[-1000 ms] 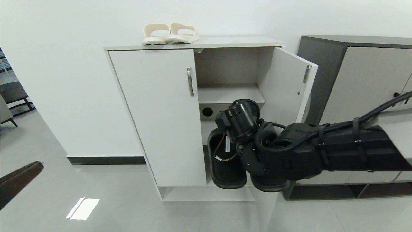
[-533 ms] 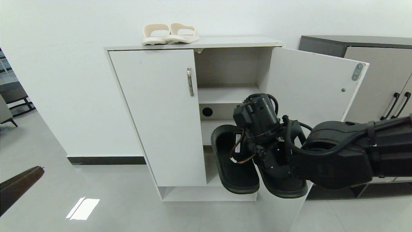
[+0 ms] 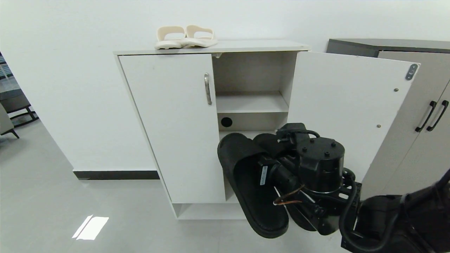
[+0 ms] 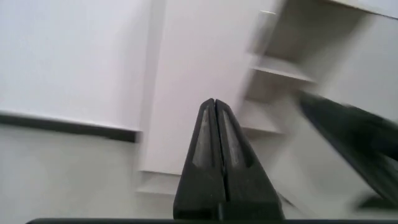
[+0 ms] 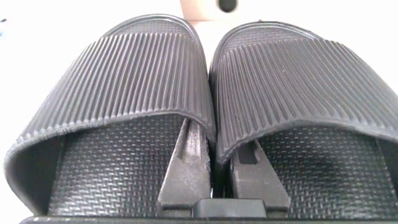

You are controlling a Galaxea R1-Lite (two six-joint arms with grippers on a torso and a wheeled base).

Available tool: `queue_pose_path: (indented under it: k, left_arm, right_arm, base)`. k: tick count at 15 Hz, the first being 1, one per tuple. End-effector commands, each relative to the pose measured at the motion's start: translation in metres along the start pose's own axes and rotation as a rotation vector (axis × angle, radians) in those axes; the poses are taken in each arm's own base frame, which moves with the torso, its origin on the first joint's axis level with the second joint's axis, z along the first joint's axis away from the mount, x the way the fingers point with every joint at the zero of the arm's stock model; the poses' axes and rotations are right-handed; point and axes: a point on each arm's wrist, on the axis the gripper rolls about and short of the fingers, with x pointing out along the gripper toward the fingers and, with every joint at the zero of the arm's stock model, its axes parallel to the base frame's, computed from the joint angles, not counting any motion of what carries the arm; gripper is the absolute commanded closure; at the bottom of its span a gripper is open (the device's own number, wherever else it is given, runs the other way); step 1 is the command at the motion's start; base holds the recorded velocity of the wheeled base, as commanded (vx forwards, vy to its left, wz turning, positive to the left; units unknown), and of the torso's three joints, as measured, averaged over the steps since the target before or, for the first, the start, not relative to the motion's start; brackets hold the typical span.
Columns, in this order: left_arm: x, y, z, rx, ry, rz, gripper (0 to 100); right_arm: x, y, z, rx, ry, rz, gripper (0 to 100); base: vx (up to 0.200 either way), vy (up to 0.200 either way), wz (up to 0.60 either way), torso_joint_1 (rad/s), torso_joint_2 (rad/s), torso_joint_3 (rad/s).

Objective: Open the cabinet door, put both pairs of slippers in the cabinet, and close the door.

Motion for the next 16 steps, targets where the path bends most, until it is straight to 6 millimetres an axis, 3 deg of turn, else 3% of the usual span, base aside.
queue_pose_path:
  k: [1,2,3,5,7,10,11,16]
  left_arm:
    - [-0.016,0.012,-0.022,0.053,-0.043,0.245,100]
    - [-0.02,0.014,-0.03,0.089,-0.042,0.265,100]
    - [-0.032,0.021,-0.059,0.172,-0.047,0.262,100]
    - [-0.04,0.027,-0.09,0.203,-0.06,0.204,100]
    - [-0.046,0.029,-0.105,0.211,-0.012,0.202,100]
    - [-0.047,0.022,-0.112,0.215,0.061,-0.164,100]
    - [-0.048,0.022,-0.112,0.236,0.072,-0.21,100]
    - [-0.047,0.024,-0.111,0.191,0.052,-0.086,100]
  right_arm:
    - [-0.009,-0.006,-0.005,-0.019,0.022,0.003,100]
    - [-0.009,-0.006,-0.005,-0.02,0.023,0.004,100]
    - [-0.01,-0.006,-0.005,-0.02,0.023,0.006,100]
    - [-0.011,-0.005,-0.006,-0.022,0.026,0.01,100]
    - [-0.011,-0.004,-0.007,-0.024,0.03,0.012,100]
    - [-0.015,0.0,-0.01,-0.027,0.036,0.029,100]
    - [-0.015,0.0,-0.01,-0.026,0.036,0.032,100]
    - [-0.017,0.0,-0.014,-0.034,0.05,0.031,100]
  base:
    - [0.0,0.0,0.0,0.0,0.0,0.0]
    - [0.0,0.0,0.0,0.0,0.0,0.0]
    - [0.0,0.0,0.0,0.0,0.0,0.0]
    - [0.0,0.0,0.0,0.0,0.0,0.0]
    - [0.0,0.0,0.0,0.0,0.0,0.0]
    - [0.0,0.0,0.0,0.0,0.0,0.0]
    - [0.0,0.0,0.0,0.0,0.0,0.0]
    - [0.0,0.0,0.0,0.0,0.0,0.0]
